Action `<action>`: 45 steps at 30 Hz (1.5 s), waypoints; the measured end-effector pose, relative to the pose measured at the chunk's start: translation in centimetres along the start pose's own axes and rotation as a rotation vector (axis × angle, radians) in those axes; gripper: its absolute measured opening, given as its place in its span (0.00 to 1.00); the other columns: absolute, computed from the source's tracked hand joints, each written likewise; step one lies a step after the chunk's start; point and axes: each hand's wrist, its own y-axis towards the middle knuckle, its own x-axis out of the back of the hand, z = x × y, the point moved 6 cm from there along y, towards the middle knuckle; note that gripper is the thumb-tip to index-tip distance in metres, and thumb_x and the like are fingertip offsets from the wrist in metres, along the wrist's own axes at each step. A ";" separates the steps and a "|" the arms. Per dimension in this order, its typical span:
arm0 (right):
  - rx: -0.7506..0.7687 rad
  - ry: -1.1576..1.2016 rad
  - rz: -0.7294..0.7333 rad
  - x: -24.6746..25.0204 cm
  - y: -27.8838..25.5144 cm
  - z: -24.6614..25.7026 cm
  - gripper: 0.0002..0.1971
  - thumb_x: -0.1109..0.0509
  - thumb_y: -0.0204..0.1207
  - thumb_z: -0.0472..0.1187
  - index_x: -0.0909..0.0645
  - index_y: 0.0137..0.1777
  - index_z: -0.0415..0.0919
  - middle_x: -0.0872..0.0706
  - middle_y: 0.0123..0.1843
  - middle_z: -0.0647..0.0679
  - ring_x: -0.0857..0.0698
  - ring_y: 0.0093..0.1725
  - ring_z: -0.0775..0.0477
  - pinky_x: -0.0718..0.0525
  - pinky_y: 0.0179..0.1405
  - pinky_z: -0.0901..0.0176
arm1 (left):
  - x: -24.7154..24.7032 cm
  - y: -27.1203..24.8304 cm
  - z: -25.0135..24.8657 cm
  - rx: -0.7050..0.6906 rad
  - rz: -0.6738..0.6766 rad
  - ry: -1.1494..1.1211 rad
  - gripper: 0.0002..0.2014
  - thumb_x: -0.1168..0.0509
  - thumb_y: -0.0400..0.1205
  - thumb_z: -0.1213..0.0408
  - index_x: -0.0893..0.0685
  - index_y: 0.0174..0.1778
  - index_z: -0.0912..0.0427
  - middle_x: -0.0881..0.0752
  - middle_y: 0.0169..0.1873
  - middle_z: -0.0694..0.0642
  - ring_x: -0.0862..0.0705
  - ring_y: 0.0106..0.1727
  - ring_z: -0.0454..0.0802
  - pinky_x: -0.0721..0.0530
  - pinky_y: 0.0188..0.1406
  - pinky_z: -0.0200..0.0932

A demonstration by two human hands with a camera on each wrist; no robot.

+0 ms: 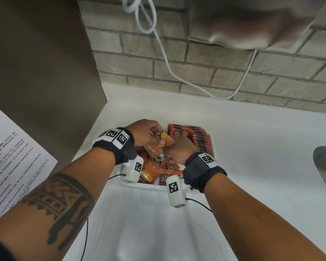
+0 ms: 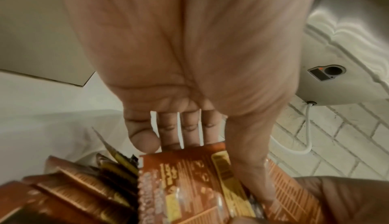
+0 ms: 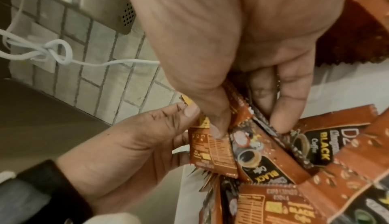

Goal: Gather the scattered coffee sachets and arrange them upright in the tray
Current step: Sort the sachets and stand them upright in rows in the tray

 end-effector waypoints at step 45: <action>0.009 0.722 -0.256 11.9 -7.9 -2.3 0.10 0.24 0.79 0.35 0.14 0.58 0.35 0.07 0.52 0.39 0.07 0.50 0.40 0.10 0.40 0.56 | -9.0 -0.6 -5.7 0.130 0.321 0.767 0.48 0.19 0.72 0.61 0.38 0.84 0.59 0.31 0.79 0.62 0.21 0.71 0.62 0.17 0.63 0.52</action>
